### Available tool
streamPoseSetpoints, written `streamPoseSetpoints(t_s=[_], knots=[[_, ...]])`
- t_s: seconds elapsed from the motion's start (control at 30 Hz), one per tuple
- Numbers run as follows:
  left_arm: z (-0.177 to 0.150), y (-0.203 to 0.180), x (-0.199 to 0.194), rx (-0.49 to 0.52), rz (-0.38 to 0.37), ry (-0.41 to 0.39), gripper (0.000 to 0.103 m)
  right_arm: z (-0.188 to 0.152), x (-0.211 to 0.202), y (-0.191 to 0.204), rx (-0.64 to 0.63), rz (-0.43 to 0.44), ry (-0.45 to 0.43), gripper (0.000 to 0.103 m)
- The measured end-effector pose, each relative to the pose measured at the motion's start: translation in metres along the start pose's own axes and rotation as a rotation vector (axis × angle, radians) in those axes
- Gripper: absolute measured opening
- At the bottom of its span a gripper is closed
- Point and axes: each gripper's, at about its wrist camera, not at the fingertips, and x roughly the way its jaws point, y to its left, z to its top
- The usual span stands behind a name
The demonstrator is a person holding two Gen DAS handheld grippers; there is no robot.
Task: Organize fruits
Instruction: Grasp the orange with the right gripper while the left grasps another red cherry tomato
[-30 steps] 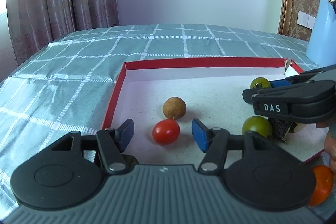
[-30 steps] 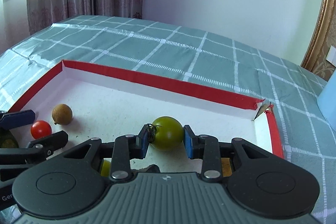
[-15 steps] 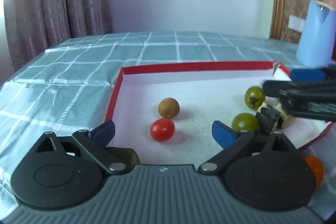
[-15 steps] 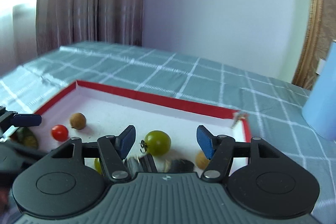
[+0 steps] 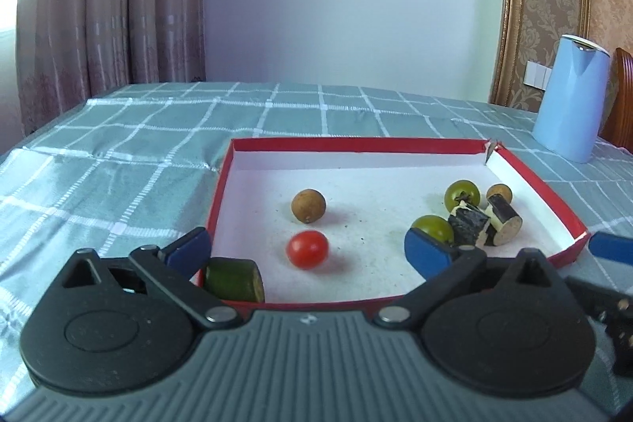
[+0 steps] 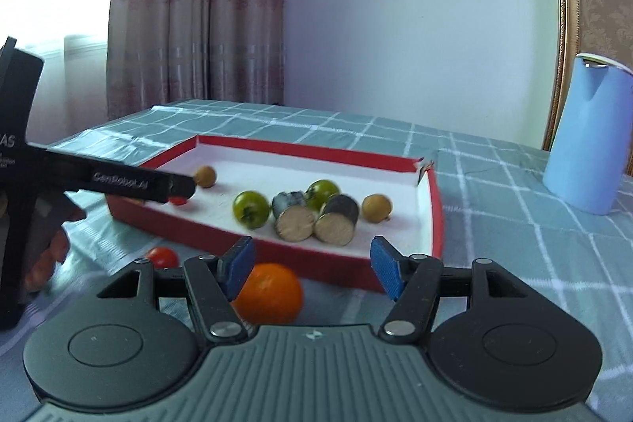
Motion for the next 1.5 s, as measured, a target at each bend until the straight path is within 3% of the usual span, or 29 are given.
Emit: streamPoseSetpoints(t_s=[0.4, 0.53, 0.57, 0.6, 0.67, 0.83, 1.03, 1.3, 1.5], knots=[[-0.004, 0.004, -0.005, -0.013, 0.024, -0.017, 0.103, -0.005, 0.011, 0.005, 0.029, 0.116, 0.078, 0.064], [-0.005, 0.001, -0.006, 0.005, 0.026, -0.017, 0.103, -0.005, 0.022, 0.008, 0.029, 0.096, 0.132, 0.064], [-0.005, 0.001, -0.006, 0.007, 0.027, -0.02, 0.103, -0.005, 0.024, 0.006, 0.045, 0.099, 0.14, 0.062], [-0.005, 0.0, -0.007, 0.01, 0.031, -0.022, 0.103, -0.005, 0.026, 0.005, 0.055, 0.097, 0.152, 0.053], [-0.007, 0.0, -0.009, 0.009, 0.041, -0.026, 0.103, -0.006, 0.025, 0.003, 0.062, 0.122, 0.145, 0.045], [-0.019, 0.001, -0.036, 0.029, 0.01, -0.049, 0.103, -0.008, 0.021, 0.003, 0.049, 0.069, 0.136, 0.044], [-0.031, -0.017, -0.047, 0.092, -0.019, 0.007, 0.103, -0.009, 0.02, -0.012, 0.117, -0.019, 0.137, 0.044], [-0.044, -0.051, -0.027, 0.209, -0.025, 0.124, 0.103, -0.01, 0.02, -0.014, 0.116, -0.032, 0.142, 0.045], [-0.041, -0.046, -0.016, 0.138, 0.0, 0.167, 0.1, -0.01, 0.021, -0.013, 0.108, -0.036, 0.141, 0.045]])
